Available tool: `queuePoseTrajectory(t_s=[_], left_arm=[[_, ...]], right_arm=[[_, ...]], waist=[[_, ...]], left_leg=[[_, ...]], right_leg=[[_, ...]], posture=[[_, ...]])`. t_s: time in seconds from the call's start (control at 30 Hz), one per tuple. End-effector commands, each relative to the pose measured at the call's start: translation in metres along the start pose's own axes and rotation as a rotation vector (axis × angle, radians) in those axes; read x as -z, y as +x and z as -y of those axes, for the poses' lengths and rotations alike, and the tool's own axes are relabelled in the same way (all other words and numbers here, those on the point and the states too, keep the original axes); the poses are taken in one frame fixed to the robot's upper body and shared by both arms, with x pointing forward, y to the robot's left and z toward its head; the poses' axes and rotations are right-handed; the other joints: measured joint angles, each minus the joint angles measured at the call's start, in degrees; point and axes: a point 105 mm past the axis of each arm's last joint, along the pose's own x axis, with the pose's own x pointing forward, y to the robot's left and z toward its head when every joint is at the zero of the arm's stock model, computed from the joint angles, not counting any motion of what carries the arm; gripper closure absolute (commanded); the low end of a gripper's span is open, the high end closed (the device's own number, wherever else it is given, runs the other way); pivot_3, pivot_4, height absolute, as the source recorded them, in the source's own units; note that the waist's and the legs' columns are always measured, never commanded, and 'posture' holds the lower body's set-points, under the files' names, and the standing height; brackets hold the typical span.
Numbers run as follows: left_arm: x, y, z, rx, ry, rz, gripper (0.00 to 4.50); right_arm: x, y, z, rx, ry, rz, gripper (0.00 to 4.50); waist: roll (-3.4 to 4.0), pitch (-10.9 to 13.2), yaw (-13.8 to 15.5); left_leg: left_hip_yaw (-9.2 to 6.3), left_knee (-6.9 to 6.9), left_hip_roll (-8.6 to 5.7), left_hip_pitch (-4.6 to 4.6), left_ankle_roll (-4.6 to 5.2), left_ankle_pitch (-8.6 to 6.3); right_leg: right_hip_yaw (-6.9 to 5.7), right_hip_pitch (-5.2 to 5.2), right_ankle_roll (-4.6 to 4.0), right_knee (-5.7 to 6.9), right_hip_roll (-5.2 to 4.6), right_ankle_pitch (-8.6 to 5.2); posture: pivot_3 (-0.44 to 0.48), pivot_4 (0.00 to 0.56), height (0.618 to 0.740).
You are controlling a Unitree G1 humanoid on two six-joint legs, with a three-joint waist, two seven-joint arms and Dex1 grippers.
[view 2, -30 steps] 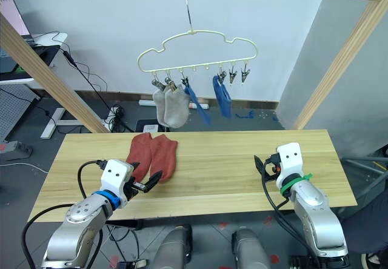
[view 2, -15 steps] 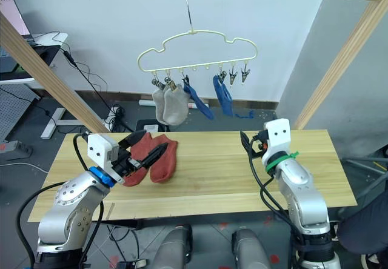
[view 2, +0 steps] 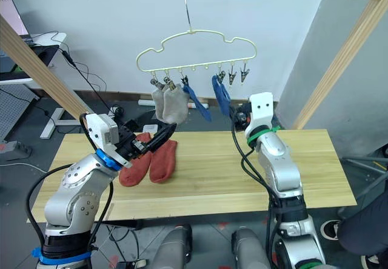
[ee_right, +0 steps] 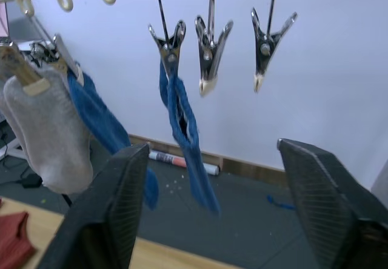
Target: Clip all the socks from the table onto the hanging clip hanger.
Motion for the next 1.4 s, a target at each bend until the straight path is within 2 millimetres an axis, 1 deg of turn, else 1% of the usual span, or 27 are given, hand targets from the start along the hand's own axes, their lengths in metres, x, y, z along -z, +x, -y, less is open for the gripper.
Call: queuePoseTrajectory(t_s=[0.03,0.43,0.6,0.97,1.2,1.4], left_arm=[[-0.014,0.002,0.003,0.023,0.041,0.041,0.00],[-0.013,0.002,0.006,0.021,0.036,0.047,0.00],[-0.017,0.002,0.004,0.018,0.034,0.054,0.00],[-0.016,-0.002,0.005,0.006,0.036,0.047,0.00],[-0.015,-0.003,0.006,0.006,0.034,0.040,0.00],[-0.015,-0.003,0.005,0.002,0.031,0.040,0.00]], right_arm=[[-0.020,0.009,0.000,0.008,-0.013,0.085,2.15],[-0.031,0.038,0.011,0.095,-0.006,0.126,2.15],[-0.040,0.052,0.009,0.103,0.018,0.149,2.15],[-0.041,0.060,0.002,0.088,0.041,0.157,2.15],[-0.039,0.064,0.007,0.126,0.053,0.136,2.15],[-0.040,0.069,0.011,0.154,0.055,0.130,2.15]], waist=[[0.00,0.00,0.02],[0.03,0.03,0.05],[0.04,0.05,0.05],[0.07,0.08,0.11],[0.08,0.08,0.11],[0.08,0.09,0.11]], left_leg=[[0.00,-0.01,0.00,0.00,0.00,0.00],[0.01,-0.02,0.00,-0.01,0.00,0.00],[0.01,-0.06,0.01,-0.02,0.00,0.00],[0.00,-0.09,0.01,-0.04,0.00,0.00],[0.00,-0.10,0.01,-0.06,0.00,-0.01],[0.01,-0.11,0.01,-0.06,0.00,-0.01]], right_leg=[[0.00,0.00,-0.02,0.00,0.00,0.01],[0.00,-0.02,-0.17,-0.01,0.00,0.10],[0.00,-0.05,-0.18,-0.02,0.00,0.10],[-0.02,-0.06,-0.18,-0.04,-0.01,0.10],[-0.02,-0.07,-0.19,-0.06,-0.01,0.10],[-0.02,-0.09,-0.19,-0.06,-0.01,0.10]], posture=[[0.045,0.258,0.740],[0.053,0.264,0.740],[0.056,0.266,0.740],[0.073,0.266,0.740],[0.072,0.260,0.740],[0.073,0.256,0.740]])
